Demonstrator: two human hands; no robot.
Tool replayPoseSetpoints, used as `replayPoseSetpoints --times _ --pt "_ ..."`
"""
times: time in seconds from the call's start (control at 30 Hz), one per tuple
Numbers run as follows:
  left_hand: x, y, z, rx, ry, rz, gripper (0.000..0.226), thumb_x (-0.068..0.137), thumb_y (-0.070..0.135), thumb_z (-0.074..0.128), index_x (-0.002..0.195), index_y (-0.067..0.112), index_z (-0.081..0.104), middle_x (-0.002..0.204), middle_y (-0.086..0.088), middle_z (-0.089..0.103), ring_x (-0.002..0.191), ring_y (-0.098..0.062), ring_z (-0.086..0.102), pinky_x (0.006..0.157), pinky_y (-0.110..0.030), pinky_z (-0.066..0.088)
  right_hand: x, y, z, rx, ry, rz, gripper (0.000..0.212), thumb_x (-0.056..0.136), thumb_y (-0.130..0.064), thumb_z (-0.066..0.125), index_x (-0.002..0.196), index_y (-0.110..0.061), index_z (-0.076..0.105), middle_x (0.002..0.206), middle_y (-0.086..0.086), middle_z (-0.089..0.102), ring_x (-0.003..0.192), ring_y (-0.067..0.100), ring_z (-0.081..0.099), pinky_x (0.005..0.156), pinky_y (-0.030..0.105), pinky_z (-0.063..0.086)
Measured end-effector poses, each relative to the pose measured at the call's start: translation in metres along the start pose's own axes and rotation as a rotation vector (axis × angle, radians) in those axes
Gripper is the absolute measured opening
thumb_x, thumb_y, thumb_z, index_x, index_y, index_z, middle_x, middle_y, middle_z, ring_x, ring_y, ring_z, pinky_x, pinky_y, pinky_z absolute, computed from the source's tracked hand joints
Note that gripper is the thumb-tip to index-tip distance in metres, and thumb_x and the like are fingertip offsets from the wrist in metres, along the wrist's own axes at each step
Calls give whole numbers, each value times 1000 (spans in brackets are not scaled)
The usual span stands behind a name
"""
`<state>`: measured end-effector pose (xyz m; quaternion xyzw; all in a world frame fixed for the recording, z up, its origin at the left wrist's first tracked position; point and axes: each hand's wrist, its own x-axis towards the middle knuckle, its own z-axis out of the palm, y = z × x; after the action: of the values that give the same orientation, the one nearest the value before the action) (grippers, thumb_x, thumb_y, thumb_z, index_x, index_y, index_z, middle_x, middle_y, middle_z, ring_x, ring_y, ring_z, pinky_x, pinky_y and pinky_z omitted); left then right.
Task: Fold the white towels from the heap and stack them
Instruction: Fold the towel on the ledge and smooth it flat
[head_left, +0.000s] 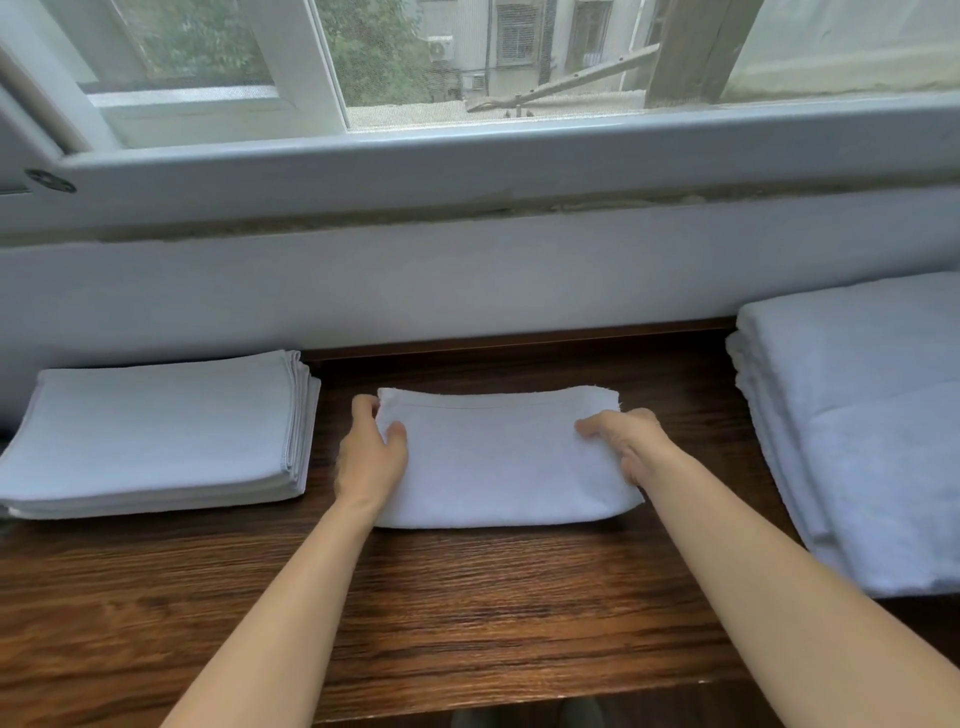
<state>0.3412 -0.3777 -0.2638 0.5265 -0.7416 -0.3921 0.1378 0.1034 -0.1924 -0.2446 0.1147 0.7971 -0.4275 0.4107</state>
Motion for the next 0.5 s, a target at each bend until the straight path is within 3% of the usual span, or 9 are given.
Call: replayPoseSetpoints --times 0.23,0.37,0.43,0.5 --pt "-3 1 2 22 -19 44 20 101 17 49 118 26 42 99 -2 62 86 -26 61 71 -36 44 5 10 -1 34 31 -28 56 85 -7 79 131 -6 48 113 16 65 86 30 66 61 40 51" --pt "5 -5 3 -163 -65 -82 20 99 15 53 116 24 52 102 4 62 98 -20 61 80 -34 46 2 5 -8 173 -64 45 60 78 -18 85 130 -10 56 110 14 72 95 35 70 85 51 58" --pt "7 -8 2 -151 -84 -91 16 99 17 53 114 22 56 103 4 63 102 -22 62 85 -37 50 -1 4 -10 175 -92 17 48 85 -23 82 126 -11 60 108 13 73 96 34 71 93 54 56" --pt "3 -7 0 -124 -110 -58 15 101 20 50 115 22 55 105 4 64 102 -21 63 88 -39 51 -6 6 -10 95 -78 -100 30 97 -24 69 124 -14 60 109 11 71 96 30 70 93 51 57"
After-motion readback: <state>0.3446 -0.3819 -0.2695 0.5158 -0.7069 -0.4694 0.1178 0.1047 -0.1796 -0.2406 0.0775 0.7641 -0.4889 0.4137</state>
